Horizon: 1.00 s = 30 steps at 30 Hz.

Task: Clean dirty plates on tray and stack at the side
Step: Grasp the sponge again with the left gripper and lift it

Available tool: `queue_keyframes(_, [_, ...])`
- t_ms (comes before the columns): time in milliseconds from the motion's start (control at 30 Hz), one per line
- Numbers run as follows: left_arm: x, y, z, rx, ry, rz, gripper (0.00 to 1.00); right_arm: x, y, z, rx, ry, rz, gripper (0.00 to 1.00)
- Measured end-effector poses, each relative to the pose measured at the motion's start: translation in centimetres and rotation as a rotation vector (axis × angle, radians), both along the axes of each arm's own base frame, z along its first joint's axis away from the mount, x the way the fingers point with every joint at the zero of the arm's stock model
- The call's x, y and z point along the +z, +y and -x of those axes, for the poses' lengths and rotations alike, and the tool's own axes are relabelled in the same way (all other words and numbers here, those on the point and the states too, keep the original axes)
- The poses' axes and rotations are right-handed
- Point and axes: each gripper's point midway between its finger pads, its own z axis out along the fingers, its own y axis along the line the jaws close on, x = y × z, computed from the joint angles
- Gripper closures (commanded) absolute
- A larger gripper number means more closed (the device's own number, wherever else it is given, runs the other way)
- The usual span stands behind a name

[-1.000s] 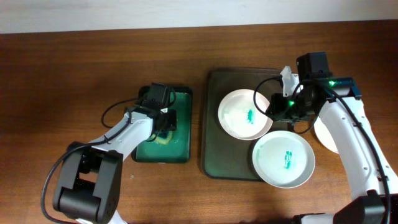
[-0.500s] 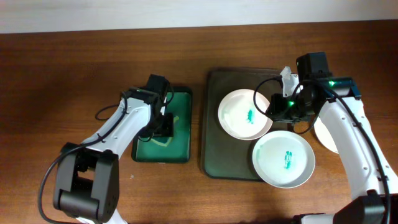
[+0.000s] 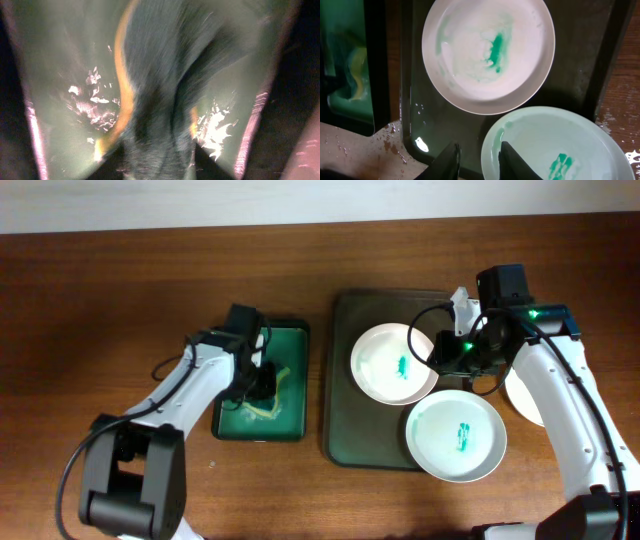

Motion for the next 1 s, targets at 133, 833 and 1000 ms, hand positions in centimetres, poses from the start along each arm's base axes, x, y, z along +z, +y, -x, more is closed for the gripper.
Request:
queue_keyframes(133, [2.8,-0.5,-1.4,0.0,-0.081,0.036,0.39,0.0,0.0,0.0,0.0,0.0,0.0,0.72])
queue_keyframes(833, [1.2,-0.2,0.1,-0.045,0.033,-0.115,1.0,0.3,-1.6,-2.3,-0.036,-0.093,0.064,0.72])
queue_keyframes(1000, [9.0,-2.3,-4.4,-0.051,-0.122,-0.066,1.0,-1.1,-4.7,-3.6,-0.111,-0.08,0.094,0.72])
